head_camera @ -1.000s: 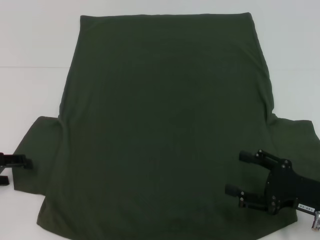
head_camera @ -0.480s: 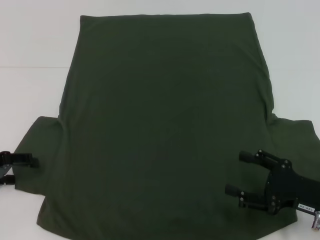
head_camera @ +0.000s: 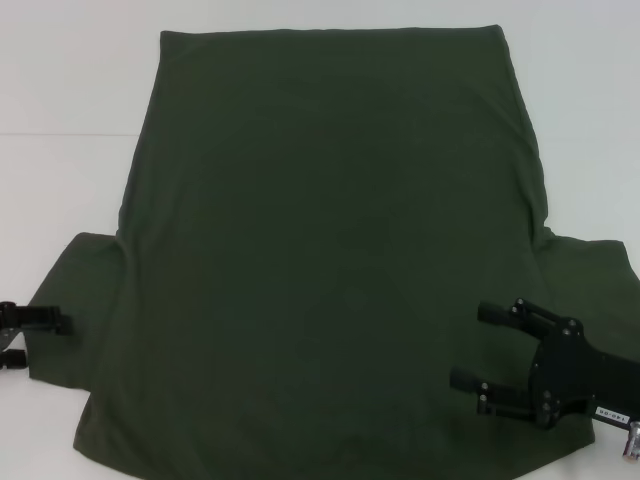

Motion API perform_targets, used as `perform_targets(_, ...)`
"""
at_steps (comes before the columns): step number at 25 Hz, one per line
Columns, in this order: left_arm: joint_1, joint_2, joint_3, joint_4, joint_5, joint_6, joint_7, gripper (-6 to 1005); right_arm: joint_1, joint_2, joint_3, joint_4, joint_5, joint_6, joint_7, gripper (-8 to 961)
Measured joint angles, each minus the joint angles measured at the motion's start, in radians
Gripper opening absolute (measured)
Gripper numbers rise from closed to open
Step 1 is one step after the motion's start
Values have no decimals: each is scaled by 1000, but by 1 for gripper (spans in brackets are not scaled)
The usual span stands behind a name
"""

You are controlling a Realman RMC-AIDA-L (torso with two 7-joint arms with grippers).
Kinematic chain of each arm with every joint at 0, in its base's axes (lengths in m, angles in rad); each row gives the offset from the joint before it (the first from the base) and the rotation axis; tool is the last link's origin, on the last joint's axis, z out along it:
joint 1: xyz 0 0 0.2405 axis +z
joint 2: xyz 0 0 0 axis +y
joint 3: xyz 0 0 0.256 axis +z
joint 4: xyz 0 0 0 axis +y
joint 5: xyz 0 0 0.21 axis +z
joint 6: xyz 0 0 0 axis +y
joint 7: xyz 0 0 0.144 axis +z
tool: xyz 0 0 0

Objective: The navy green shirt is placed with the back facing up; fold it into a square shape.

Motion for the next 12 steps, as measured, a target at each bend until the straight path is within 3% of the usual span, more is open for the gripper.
perform_targets(12,-6,-4,3,-6,0,-1,-1,899,2,0,0,0,0,-3,0,912)
